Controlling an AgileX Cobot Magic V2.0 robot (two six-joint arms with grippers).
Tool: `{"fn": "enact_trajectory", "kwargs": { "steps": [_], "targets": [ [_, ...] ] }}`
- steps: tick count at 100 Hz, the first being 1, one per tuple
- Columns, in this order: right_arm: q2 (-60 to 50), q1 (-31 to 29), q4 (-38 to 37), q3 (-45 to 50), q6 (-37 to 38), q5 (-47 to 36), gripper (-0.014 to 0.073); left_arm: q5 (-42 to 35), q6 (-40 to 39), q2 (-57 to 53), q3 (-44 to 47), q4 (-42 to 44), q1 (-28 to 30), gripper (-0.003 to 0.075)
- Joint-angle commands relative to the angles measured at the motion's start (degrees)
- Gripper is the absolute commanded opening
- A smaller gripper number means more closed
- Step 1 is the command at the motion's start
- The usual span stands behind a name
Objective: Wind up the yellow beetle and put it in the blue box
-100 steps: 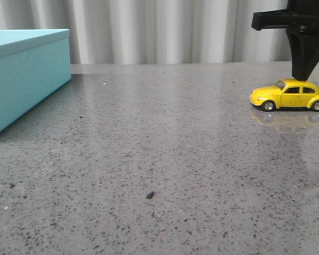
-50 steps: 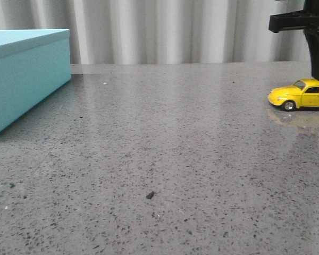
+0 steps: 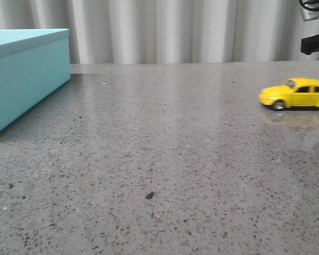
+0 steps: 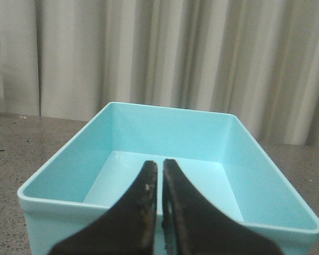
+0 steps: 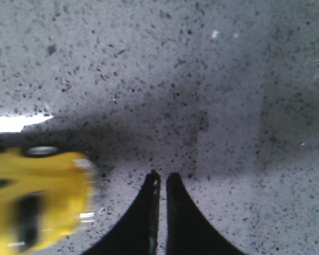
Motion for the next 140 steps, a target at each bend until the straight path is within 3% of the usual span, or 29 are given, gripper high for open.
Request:
{"fn": "enact_trajectory", "kwargs": {
  "steps": [1, 18, 51, 105, 122, 130, 140],
  "targets": [
    [-3.76, -0.26, -0.34, -1.31, -0.08, -0.41, -0.0061, -4.59, -0.02, 1.16, -2.08, 0.08, -0.42, -0.0021],
    [-9.66, -0.26, 7.06, -3.48, -0.08, -2.47, -0.0061, -4.71, -0.02, 1.16, -2.08, 0.08, -0.42, -0.0021],
    [-18.87, -0.26, 9.20, -5.67, -0.43, -3.73, -0.0061, -2.37, -0.02, 1.24, -4.44, 2.41, -0.42, -0.0021],
    [-28.14, 8.27, 9.20, -5.19, -0.85, -10.54, -0.0061, 8.93, 0.25, 19.77, -25.80, 4.35, -0.42, -0.0020],
    [-32.24, 8.28, 9.20, -2.92, -0.85, -12.90, -0.0061, 8.99, 5.17, 27.90, -32.38, 4.35, -2.46, -0.0017],
    [-33.97, 8.28, 9.20, -1.49, -0.85, -12.80, -0.0061, 9.19, 9.24, 31.63, -34.98, 4.35, -4.71, 0.0017],
    [-36.01, 8.28, 9.20, 0.60, -1.80, -12.79, -0.0061, 11.26, 12.16, 37.10, -39.10, 4.35, -8.13, 0.0160]
  ]
}}
